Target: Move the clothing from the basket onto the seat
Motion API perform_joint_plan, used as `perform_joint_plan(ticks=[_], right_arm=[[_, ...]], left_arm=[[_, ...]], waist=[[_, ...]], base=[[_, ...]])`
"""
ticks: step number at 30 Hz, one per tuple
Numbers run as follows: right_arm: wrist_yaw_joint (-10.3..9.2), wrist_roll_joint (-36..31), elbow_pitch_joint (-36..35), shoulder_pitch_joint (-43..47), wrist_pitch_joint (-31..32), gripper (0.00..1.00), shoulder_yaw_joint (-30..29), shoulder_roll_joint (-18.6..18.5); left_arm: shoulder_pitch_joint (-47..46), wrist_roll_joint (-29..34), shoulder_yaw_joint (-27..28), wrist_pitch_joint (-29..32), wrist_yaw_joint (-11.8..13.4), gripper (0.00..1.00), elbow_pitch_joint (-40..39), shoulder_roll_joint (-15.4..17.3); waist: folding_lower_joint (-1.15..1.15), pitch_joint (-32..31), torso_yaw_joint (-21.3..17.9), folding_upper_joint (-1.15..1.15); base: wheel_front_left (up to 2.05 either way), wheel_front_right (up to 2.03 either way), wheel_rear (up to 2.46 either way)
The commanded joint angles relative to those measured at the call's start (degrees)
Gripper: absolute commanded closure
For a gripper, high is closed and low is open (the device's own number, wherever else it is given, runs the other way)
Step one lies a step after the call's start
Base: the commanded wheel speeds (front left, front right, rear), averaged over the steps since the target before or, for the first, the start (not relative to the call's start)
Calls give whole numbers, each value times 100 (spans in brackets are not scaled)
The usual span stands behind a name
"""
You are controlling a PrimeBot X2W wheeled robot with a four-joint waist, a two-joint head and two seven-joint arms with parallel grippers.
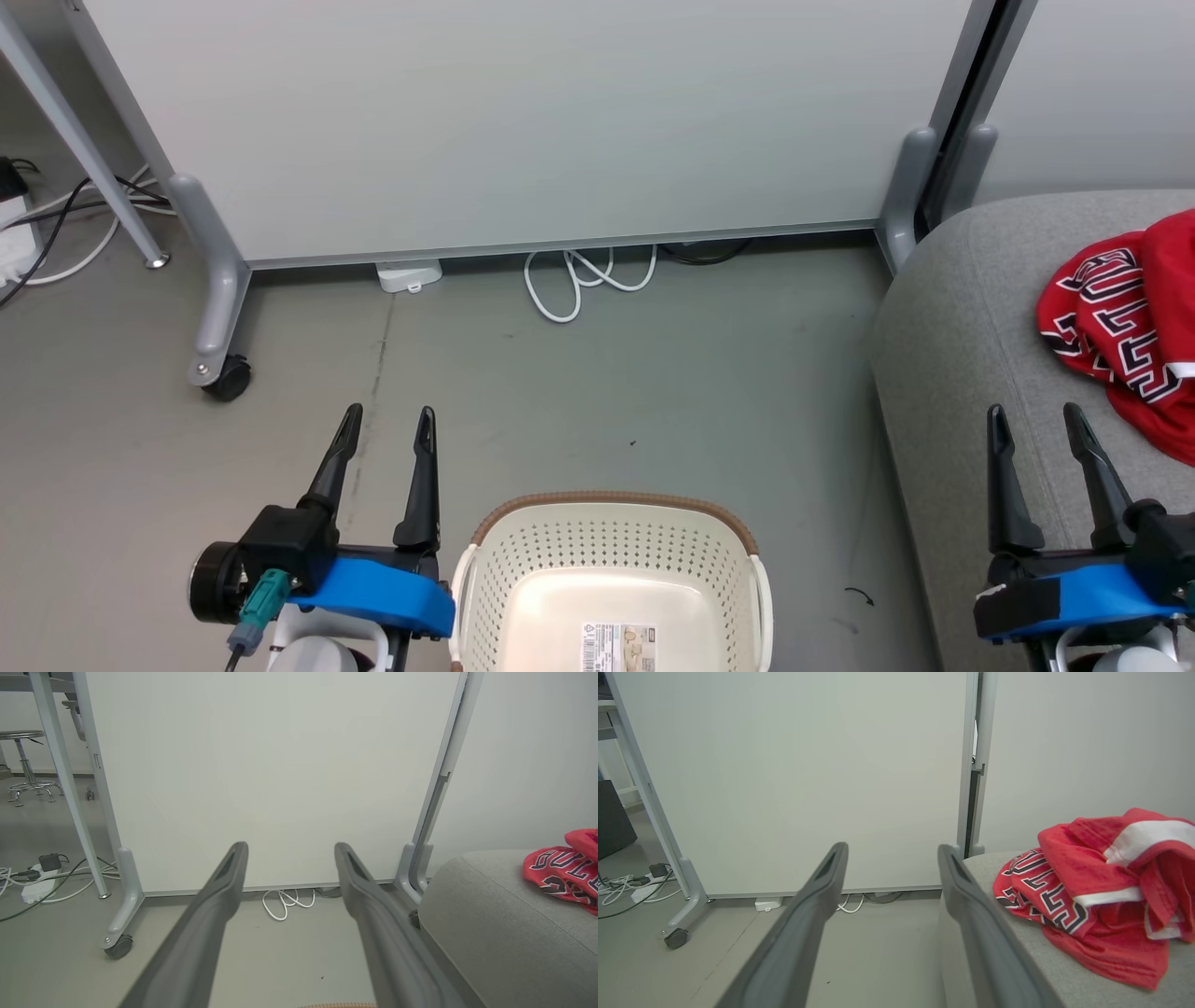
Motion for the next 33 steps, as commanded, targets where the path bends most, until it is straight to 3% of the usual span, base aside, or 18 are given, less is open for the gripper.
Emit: perform_joint_plan(ticks=[1,5,6,12,33], right_arm=[[3,-34,-18,65,-3,0,-5,23],[2,0,-26,49,-3,0,-2,24],[0,8,-8,1,1,100,-1,10],[0,125,309,43,75,100,-16,55],[0,2550,335,-50,657,100,55,41]], left_arm=[[-3,59,24,-17,-13,0,4,-10],[-73,100,26,-17,-32,0,13,-27],[-17,98,9,0,-23,100,6,-22],[236,6,7,57,-25,100,254,-24],[177,-2277,447,648,-79,100,94,-32]], waist=[[1,2,-10,0],[1,28,-15,0],[1,28,-15,0],[1,28,-19,0],[1,-22,-85,0]], base=[[0,0,0],[0,0,0],[0,0,0],[0,0,0],[0,0,0]])
